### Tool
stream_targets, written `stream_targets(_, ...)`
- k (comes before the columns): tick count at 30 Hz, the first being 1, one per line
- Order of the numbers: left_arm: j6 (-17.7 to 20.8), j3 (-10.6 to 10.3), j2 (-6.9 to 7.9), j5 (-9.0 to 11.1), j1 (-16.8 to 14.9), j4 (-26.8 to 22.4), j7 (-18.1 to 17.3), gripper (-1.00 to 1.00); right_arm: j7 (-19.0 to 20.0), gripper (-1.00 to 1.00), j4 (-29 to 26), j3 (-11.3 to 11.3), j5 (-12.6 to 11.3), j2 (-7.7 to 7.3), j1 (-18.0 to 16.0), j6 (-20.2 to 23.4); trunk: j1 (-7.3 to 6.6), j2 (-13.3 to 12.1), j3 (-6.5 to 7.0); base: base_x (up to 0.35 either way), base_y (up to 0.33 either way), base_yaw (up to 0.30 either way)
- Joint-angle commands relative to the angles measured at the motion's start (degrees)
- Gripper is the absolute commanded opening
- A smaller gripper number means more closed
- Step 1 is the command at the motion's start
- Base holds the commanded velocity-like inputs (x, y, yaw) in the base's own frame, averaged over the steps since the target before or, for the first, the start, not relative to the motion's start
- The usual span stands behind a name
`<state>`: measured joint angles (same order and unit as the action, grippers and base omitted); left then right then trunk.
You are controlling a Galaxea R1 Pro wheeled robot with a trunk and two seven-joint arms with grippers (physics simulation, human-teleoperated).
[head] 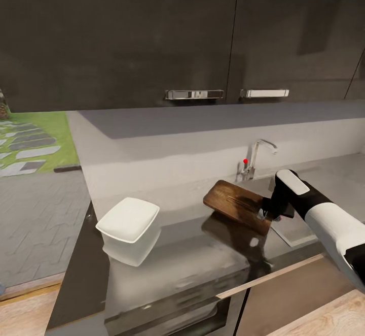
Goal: In the kitchen, take the Vidalia onion out of the sink, dice it on the chopping board with the paring knife, put the diced onion into the bowl on the countertop, then place both the paring knife and the chopping board into the sink.
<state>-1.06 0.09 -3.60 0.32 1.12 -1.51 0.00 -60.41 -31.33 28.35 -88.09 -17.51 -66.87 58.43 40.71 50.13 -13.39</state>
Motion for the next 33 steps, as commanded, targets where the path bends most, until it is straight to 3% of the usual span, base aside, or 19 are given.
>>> stream_targets(1,-0.09,0.00,-0.01,0.03,0.02,-0.08,0.00,1.00,-0.48,-1.00,-1.71,0.16,-0.81,-1.16,-0.10,0.39,0.01,0.06,-0.06,0.000,-0.173,0.000)
stream_targets(6,-0.09,0.00,-0.01,0.03,0.02,-0.08,0.00,1.00,-0.45,-1.00,-3.87,0.28,-0.93,-1.89,-0.10,0.90,0.01,0.06,-0.06,0.000,-0.254,0.000)
stream_targets(12,-0.09,0.00,-0.01,0.03,0.02,-0.08,0.00,1.00,-0.28,-1.00,-4.68,1.98,-0.88,-2.00,-0.10,0.90,0.01,0.06,-0.06,0.000,-0.241,0.000)
stream_targets(18,-0.09,0.00,-0.01,0.03,0.02,-0.08,0.00,1.00,2.55,-1.00,-5.52,3.37,-0.78,-1.94,-0.10,0.61,0.01,0.06,-0.06,0.000,-0.026,0.000)
stream_targets(20,-0.09,0.00,-0.01,0.03,0.02,-0.08,0.00,1.00,4.10,-1.00,-5.60,4.99,-0.74,-1.93,-0.10,0.49,0.01,0.06,-0.06,0.000,-0.003,0.000)
stream_targets(21,-0.09,0.00,-0.01,0.03,0.02,-0.08,0.00,1.00,6.89,-1.00,-5.84,9.21,-0.70,-1.92,-0.09,0.36,0.01,0.06,-0.06,0.000,0.000,0.000)
stream_targets(26,-0.09,0.00,-0.01,0.03,0.02,-0.08,0.00,1.00,9.23,-1.00,-7.75,17.78,-0.68,-1.91,-0.10,0.29,0.01,0.06,-0.06,0.000,0.000,0.000)
stream_targets(30,-0.09,0.00,-0.01,0.03,0.02,-0.08,0.00,1.00,9.42,-1.00,-8.37,19.28,-0.64,-1.91,-0.10,-0.46,0.01,0.06,-0.06,0.000,0.000,0.000)
stream_targets(33,-0.09,0.00,-0.01,0.03,0.02,-0.08,0.00,1.00,10.11,-1.00,-8.51,19.87,-0.48,-1.91,-0.08,-3.96,0.01,0.06,-0.06,0.000,0.000,0.000)
